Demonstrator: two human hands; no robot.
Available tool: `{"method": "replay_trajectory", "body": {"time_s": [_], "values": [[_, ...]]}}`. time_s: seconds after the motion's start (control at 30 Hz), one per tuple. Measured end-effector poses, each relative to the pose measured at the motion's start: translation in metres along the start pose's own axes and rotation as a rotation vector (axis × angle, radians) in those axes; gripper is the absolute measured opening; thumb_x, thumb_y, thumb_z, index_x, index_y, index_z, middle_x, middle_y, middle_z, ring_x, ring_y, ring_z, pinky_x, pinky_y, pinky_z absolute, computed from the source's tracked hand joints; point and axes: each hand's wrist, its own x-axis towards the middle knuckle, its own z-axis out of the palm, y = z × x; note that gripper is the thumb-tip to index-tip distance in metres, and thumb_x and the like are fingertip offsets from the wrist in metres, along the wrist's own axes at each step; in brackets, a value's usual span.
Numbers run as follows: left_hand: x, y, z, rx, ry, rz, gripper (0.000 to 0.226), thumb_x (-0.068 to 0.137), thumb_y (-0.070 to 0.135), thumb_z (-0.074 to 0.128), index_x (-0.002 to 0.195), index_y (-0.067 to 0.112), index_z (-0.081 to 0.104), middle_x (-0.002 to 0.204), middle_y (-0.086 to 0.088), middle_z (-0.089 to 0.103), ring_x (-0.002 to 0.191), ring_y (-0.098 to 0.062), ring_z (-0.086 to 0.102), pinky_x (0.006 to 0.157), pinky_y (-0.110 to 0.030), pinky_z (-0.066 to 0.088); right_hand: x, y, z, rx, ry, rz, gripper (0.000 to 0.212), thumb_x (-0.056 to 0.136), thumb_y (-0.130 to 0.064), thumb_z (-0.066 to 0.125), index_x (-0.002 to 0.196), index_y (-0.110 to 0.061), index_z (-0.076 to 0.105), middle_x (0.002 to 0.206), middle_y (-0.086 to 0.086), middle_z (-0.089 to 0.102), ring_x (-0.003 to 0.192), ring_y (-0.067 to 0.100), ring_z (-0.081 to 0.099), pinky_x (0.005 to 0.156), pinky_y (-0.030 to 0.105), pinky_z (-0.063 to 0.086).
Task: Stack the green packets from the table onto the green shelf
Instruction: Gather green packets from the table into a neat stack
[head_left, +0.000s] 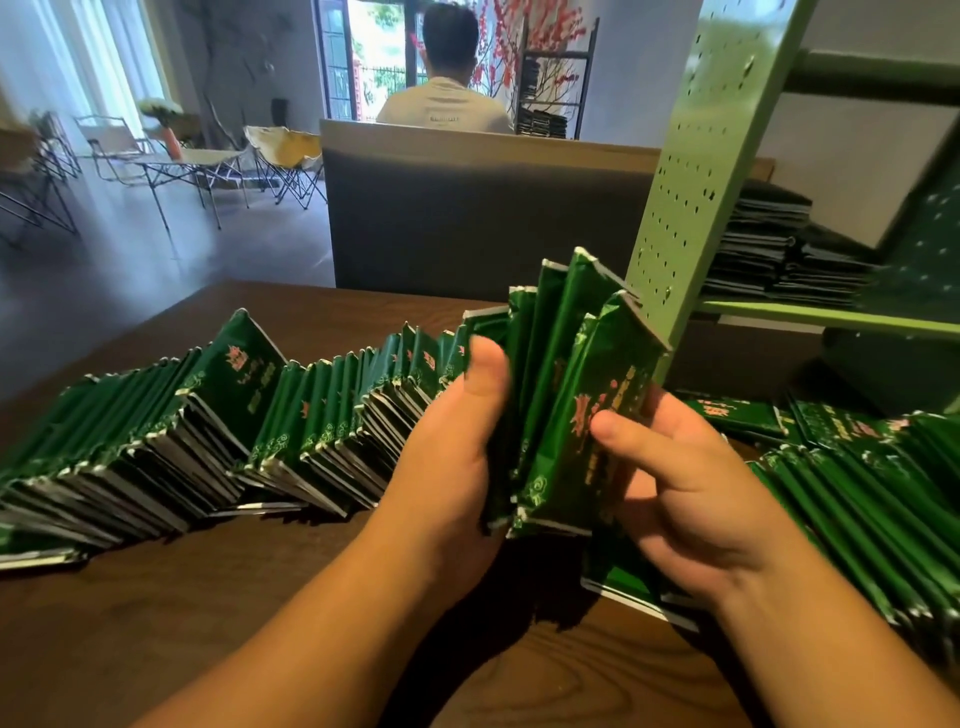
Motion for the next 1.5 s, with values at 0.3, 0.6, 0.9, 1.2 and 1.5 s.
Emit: {"method": "replay_trajectory", "body": {"time_s": [0.3, 0.6, 0.9, 1.2, 1.5], "values": [[0.005, 0.01, -0.004, -0.056, 0.098, 0.031, 0.05, 0.078, 0.058, 0.052, 0.094, 0.02, 0.081, 0.101, -0.009, 0.079, 0.089, -0.025, 0.076, 0.085, -0.044, 0.059, -0.007, -0.012, 0.008, 0.273, 0.128, 0.01, 0.015, 0.071, -0.015, 0.063, 0.082, -0.009, 0.071, 0.069, 0.007, 0.07, 0.06, 0.02, 0.071, 0.051, 0.034, 0.059], [0.008, 0.012, -0.009, -0.067, 0.171, 0.034, 0.051, 0.08, 0.053, 0.057, 0.112, 0.016, 0.072, 0.096, -0.009, 0.077, 0.087, -0.028, 0.075, 0.07, -0.044, 0.063, -0.003, -0.007, 0.001, 0.318, 0.081, 0.085, 0.033, 0.059, -0.023, 0.088, 0.087, -0.007, 0.08, 0.082, 0.01, 0.073, 0.074, 0.023, 0.074, 0.078, 0.045, 0.063], [0.003, 0.005, -0.005, 0.083, 0.116, 0.009, 0.022, 0.102, 0.022, 0.055, 0.094, 0.026, 0.076, 0.072, -0.001, 0.071, 0.052, -0.009, 0.064, 0.046, -0.022, 0.053, -0.008, -0.006, 0.01, 0.259, 0.058, 0.071, 0.019, 0.053, -0.013, 0.078, 0.071, -0.01, 0.08, 0.075, 0.012, 0.073, 0.065, 0.023, 0.074, 0.054, 0.035, 0.059], [-0.007, 0.01, -0.004, 0.005, -0.057, -0.007, 0.033, 0.079, 0.027, 0.065, 0.109, 0.018, 0.076, 0.12, -0.019, 0.071, 0.112, -0.038, 0.066, 0.096, -0.051, 0.049, -0.004, -0.007, 0.005, 0.171, 0.091, 0.032, 0.039, 0.077, -0.009, 0.058, 0.114, -0.01, 0.07, 0.109, 0.016, 0.076, 0.1, 0.032, 0.074, 0.081, 0.049, 0.062], [-0.004, 0.008, -0.003, -0.064, 0.01, 0.057, 0.032, 0.082, 0.007, 0.067, 0.113, 0.011, 0.073, 0.118, -0.021, 0.072, 0.113, -0.044, 0.067, 0.101, -0.066, 0.044, -0.003, -0.009, 0.001, 0.175, 0.159, 0.017, 0.042, 0.075, -0.01, 0.061, 0.117, -0.009, 0.067, 0.106, 0.015, 0.077, 0.096, 0.029, 0.076, 0.085, 0.05, 0.061]]}}
